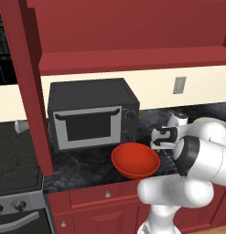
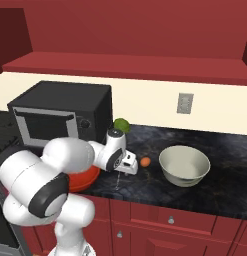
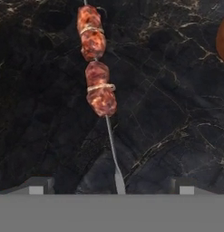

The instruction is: Pick both bowls and place them on the counter. Then place the kebab skewer in one bowl and place the egg in the other bowl.

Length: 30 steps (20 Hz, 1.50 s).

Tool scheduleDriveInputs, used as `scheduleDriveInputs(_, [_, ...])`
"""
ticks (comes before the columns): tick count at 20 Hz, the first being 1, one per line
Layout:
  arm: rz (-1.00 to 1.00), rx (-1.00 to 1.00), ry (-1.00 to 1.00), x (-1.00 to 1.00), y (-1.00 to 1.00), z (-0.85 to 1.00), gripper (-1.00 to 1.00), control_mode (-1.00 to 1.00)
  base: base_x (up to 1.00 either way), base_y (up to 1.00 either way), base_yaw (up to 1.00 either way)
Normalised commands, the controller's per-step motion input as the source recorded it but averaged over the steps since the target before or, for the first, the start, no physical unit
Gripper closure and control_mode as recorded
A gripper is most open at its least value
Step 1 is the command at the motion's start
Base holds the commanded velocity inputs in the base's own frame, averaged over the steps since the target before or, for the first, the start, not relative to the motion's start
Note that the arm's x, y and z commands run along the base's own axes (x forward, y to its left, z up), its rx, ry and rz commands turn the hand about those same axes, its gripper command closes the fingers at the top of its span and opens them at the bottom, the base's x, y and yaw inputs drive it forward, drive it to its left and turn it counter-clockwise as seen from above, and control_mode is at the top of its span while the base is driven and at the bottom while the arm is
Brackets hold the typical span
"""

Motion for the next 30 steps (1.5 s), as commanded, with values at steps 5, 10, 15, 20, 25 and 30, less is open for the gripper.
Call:
scheduleDriveInputs(5, [0.0, 0.0, 0.0, 0.03, 0.0, -0.19, -1.0, -1.0, 0.0, 0.0, 0.0])
scheduleDriveInputs(10, [0.0, 0.0, 0.0, 0.0, 0.0, -0.13, -1.0, -1.0, 0.0, 0.0, 0.0])
scheduleDriveInputs(15, [0.0, 0.0, -0.02, -0.05, 0.0, 0.01, -1.0, -1.0, 0.0, 0.0, 0.0])
scheduleDriveInputs(20, [0.0, 0.0, -0.01, -0.03, 0.0, -0.06, -1.0, -1.0, 0.0, 0.0, 0.0])
scheduleDriveInputs(25, [0.0, 0.0, 0.0, 0.0, 0.01, -0.17, -1.0, -1.0, 0.0, 0.0, 0.0])
scheduleDriveInputs(30, [0.0, 0.0, 0.0, 0.0, 0.0, -0.08, -1.0, -1.0, 0.0, 0.0, 0.0])
